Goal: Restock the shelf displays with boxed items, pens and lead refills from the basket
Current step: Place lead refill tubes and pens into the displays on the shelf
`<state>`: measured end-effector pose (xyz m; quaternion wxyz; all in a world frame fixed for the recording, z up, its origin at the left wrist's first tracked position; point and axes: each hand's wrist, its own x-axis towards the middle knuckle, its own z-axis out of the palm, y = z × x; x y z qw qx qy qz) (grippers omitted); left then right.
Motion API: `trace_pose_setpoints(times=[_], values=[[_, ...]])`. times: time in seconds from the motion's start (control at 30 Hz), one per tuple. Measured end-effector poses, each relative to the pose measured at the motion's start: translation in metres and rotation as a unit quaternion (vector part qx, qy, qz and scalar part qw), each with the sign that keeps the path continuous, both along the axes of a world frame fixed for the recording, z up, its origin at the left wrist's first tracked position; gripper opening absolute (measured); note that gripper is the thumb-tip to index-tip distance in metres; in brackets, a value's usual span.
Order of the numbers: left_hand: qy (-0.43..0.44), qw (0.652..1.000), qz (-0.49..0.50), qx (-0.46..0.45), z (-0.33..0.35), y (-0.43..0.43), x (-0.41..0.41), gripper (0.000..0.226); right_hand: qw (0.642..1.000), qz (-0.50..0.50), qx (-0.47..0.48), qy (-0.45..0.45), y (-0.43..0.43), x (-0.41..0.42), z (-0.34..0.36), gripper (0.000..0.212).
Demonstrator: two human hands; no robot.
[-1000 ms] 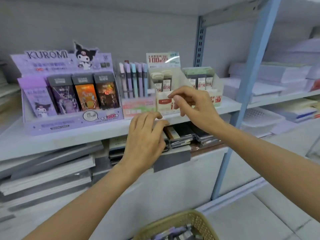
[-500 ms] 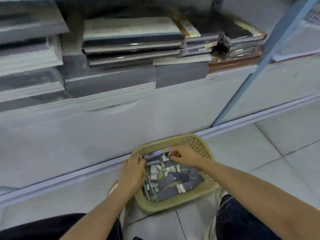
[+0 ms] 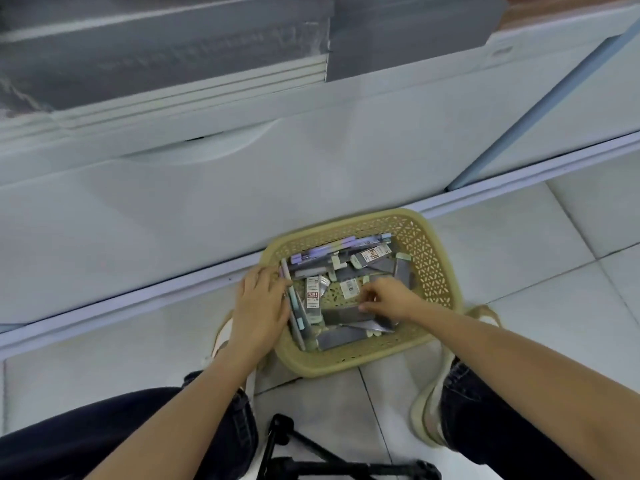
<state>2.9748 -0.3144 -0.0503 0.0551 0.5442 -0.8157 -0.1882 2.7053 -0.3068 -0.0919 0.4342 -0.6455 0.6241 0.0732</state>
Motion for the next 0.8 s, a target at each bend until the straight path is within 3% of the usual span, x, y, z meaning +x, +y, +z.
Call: trace_pose_setpoints(times=[0.1, 0.17, 0.23, 0.3, 0.43, 0.5, 0.57, 0.63, 0.67, 0.73, 0.8], values=[[0.07, 0.997, 0.027, 0.016, 0.001, -0.005, -0.01, 0.019, 0.985, -0.117, 0.061, -0.109, -0.013, -0.019, 0.017, 0.023], [0.171, 0.976, 0.08, 0.11, 0.003, -0.006, -0.019, 0.024, 0.962, -0.181, 0.087, -0.186, -0.018, -0.026, 0.031, 0.029], [0.273, 0.91, 0.143, 0.279, 0.007, -0.008, -0.03, 0.041, 0.932, -0.214, 0.122, -0.265, -0.022, -0.026, 0.044, 0.03], [0.358, 0.825, 0.18, 0.399, 0.008, -0.007, -0.041, 0.04, 0.904, -0.218, 0.172, -0.324, -0.023, -0.016, 0.055, 0.025], [0.555, 0.696, 0.232, 0.392, 0.013, -0.001, -0.058, 0.024, 0.857, -0.238, 0.249, -0.383, -0.02, 0.014, 0.055, 0.032], [0.585, 0.673, 0.253, 0.375, 0.016, -0.002, -0.059, 0.027, 0.846, -0.246, 0.26, -0.395, -0.017, 0.024, 0.05, 0.031], [0.561, 0.696, 0.276, 0.354, 0.015, -0.003, -0.054, 0.022, 0.899, -0.206, 0.202, -0.33, -0.013, 0.029, 0.043, 0.025], [0.526, 0.714, 0.301, 0.352, 0.011, -0.004, -0.045, 0.021, 0.973, -0.132, 0.088, -0.17, -0.006, 0.028, 0.031, 0.026], [0.508, 0.718, 0.31, 0.361, 0.009, -0.003, -0.042, 0.021, 0.992, -0.084, 0.045, -0.082, -0.001, 0.026, 0.024, 0.031], [0.481, 0.722, 0.309, 0.389, 0.005, 0.001, -0.036, 0.019, 0.999, 0.023, 0.012, 0.043, 0.013, 0.026, 0.012, 0.037], [0.468, 0.724, 0.293, 0.413, 0.001, 0.003, -0.035, 0.014, 0.991, 0.095, 0.013, 0.095, 0.023, 0.028, 0.003, 0.034]])
